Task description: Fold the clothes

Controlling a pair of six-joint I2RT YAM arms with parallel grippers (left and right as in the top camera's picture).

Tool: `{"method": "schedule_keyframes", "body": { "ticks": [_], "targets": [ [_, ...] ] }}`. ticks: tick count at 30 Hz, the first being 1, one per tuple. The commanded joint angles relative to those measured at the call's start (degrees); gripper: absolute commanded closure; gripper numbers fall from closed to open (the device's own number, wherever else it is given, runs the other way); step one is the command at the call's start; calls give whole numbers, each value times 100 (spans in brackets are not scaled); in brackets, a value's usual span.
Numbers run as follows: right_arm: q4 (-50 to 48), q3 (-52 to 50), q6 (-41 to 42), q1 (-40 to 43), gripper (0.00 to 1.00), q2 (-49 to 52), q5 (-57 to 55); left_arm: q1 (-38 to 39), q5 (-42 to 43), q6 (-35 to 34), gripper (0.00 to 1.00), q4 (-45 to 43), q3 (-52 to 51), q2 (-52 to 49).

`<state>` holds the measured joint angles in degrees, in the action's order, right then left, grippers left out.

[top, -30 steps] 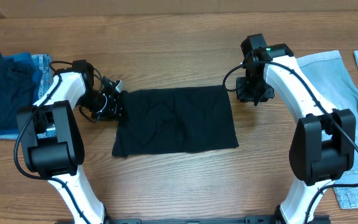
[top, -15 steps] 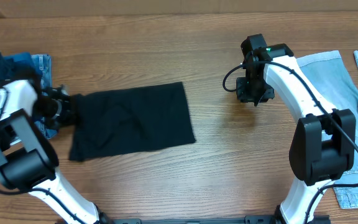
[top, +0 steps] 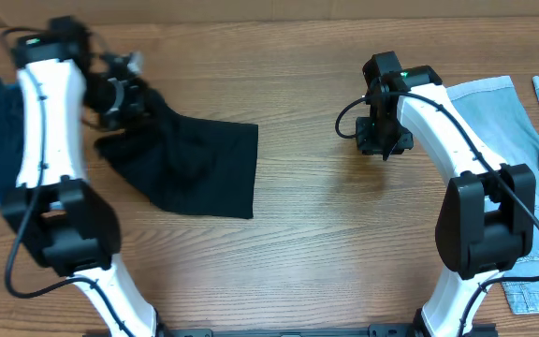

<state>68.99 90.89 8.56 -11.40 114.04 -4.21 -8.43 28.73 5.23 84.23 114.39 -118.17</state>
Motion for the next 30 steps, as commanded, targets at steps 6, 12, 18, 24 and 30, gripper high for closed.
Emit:
{"method": "schedule_keyframes", "body": {
  "ticks": [6,12,18,24,30],
  "targets": [
    [-7,105,2,-20,67,-175,42,1958,-966,-824,93,-278,127,203],
    [42,105,2,-20,67,-175,42,2817,-1696,-1113,88,-306,122,203],
    [57,105,2,-20,67,-175,44,2914,-1720,-1172,89,11,122,203],
    [55,105,4,-20,67,-175,44,2940,-1714,-1521,87,433,122,203],
    [52,105,2,-20,67,-175,42,3230,-1576,-1556,54,872,120,203]
  ]
}}
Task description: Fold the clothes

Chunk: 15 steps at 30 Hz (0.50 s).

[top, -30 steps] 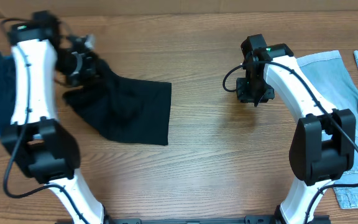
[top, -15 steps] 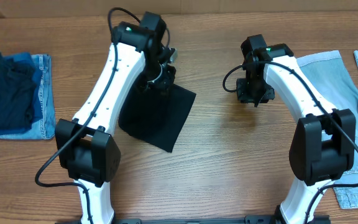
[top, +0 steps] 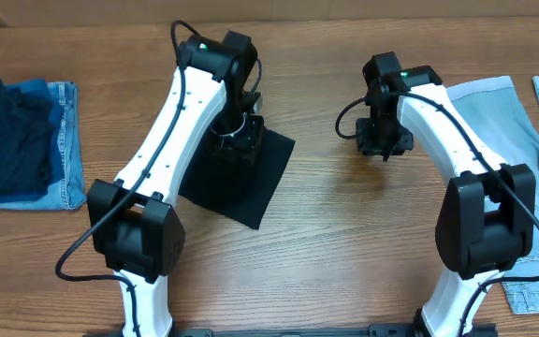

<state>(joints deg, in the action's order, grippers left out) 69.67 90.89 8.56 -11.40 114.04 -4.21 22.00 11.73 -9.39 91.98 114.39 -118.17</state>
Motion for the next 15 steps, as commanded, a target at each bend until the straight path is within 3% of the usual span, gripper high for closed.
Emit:
{"method": "schedule_keyframes", "body": {
  "ticks": [1,4,7,10,15],
  "targets": [
    [-15,105,2,-20,67,-175,44,238,284,-90,52,109,120,203],
    [-15,105,2,-20,67,-175,42,321,640,-90,53,96,120,203],
    [-13,105,2,-20,67,-175,44,317,531,-26,62,92,122,203],
    [-17,105,-184,-20,67,-175,308,157,-358,-164,66,-55,131,203],
    [-57,105,-586,-22,64,-175,1239,-291,-2282,-149,55,-566,131,203]
  ]
}}
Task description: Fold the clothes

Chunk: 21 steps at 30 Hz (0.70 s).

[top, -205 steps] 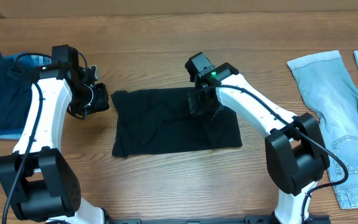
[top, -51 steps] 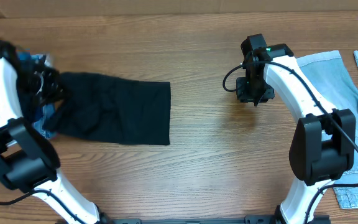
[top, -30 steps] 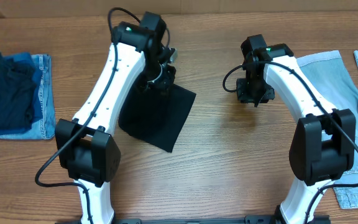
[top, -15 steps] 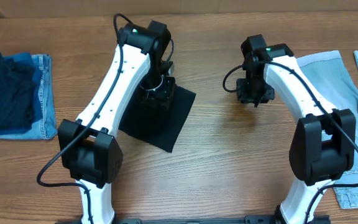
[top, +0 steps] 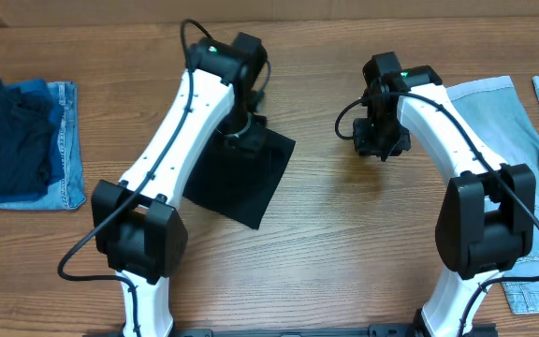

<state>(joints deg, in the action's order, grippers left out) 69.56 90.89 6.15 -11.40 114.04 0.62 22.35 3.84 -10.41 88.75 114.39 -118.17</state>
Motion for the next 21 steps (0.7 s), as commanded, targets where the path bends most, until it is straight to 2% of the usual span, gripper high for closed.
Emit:
{"method": "schedule_keyframes", "body": {
  "ticks": [1,3,6,9,10,12,15,21],
  "targets": [
    [-66,105,-481,-22,64,-175,1056,-398,-1631,76,53,-382,131,203],
    [-142,105,-817,-22,63,-175,1853,-599,-1637,595,51,-863,129,203],
    [-409,105,-1281,-129,60,-175,2745,-866,-1069,1305,48,-1416,125,203],
    [-918,105,-1353,-457,56,-175,2750,-1071,184,2227,47,-1690,116,199],
    [-1088,105,-1353,-592,49,-175,2747,-1119,396,2396,47,-1735,116,192],
    [-1432,105,-1342,-944,42,-175,2522,-1152,678,2706,47,-1742,116,166],
    [-1781,105,-813,-1281,36,-168,1856,-1150,695,2785,45,-1725,92,90],
    [-2297,105,-603,-1652,34,13,1799,-1152,693,2778,45,-1744,-271,31]
  ]
}}
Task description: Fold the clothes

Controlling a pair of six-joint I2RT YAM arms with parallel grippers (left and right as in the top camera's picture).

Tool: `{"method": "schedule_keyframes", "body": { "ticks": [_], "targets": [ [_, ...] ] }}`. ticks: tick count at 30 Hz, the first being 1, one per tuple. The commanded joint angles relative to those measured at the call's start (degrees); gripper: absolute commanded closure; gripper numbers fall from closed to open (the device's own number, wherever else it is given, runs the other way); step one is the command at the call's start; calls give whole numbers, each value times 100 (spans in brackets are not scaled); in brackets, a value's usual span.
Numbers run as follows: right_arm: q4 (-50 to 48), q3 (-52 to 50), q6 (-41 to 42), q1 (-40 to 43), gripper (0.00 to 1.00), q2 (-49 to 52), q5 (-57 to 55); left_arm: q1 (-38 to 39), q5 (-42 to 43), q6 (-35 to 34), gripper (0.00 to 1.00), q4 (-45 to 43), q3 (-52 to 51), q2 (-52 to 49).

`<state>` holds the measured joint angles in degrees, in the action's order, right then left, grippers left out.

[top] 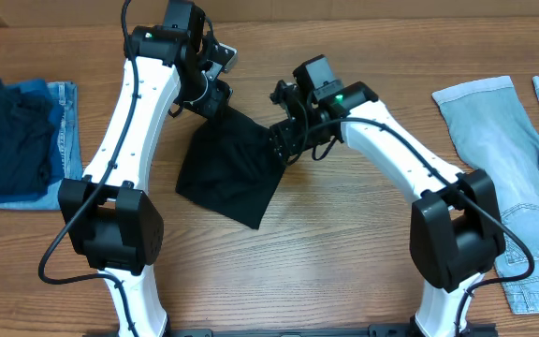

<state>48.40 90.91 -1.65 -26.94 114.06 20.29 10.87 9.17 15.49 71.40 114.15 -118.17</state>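
Observation:
A black garment (227,173) lies folded and rumpled on the wooden table (344,262), left of centre. My left gripper (211,95) is at its far left corner, which is drawn up towards the fingers, so it looks shut on the cloth. My right gripper (284,142) is down at the garment's right corner. Its fingers are hidden under the wrist, so their state does not show.
A dark navy garment (7,131) lies on folded denim (62,140) at the left edge. Light blue jeans (494,131) are spread at the right edge, with more denim beyond them. The arm bases stand at the front edge.
My right gripper has moved left from the bare table to the black garment's right corner. My left gripper has moved left and farther back, and the garment's far corner has gone with it.
At first my left gripper held the black garment bunched near the left pile, and my right gripper hung over the table's middle right. Then the garment lay at the centre-left under my left gripper. Now both grippers are at its far corners.

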Motion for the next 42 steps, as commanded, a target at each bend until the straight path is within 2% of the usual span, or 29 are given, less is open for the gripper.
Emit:
{"method": "schedule_keyframes", "body": {
  "ticks": [1,5,14,17,19,20,22,26,35,39,42],
  "targets": [
    [-254,103,197,-133,34,31,-197,-4,160,188,45,-20,-319,31],
    [-514,103,494,-264,34,52,-686,-4,166,186,45,-35,-542,31],
    [-636,103,782,-461,35,297,-780,-2,249,168,44,-31,-581,31],
    [-658,103,1185,-487,44,507,-1132,-2,249,166,44,-15,-605,31],
    [-612,103,1344,-487,55,605,-1379,-4,249,166,44,-4,-610,28],
    [-560,103,1521,-487,56,612,-1665,-2,251,166,44,11,-610,28],
    [-483,103,1692,-446,51,612,-2168,0,254,164,45,66,-610,28],
    [-415,103,1690,-291,39,612,-2238,2,341,166,45,122,-610,28],
    [-413,103,1692,-256,37,612,-2323,2,439,168,44,55,-612,28],
    [-348,103,1690,-256,37,612,-2323,7,448,168,38,48,-614,-66],
    [-321,103,1692,-256,37,614,-2323,9,931,302,38,199,-614,-81]
  ]
}}
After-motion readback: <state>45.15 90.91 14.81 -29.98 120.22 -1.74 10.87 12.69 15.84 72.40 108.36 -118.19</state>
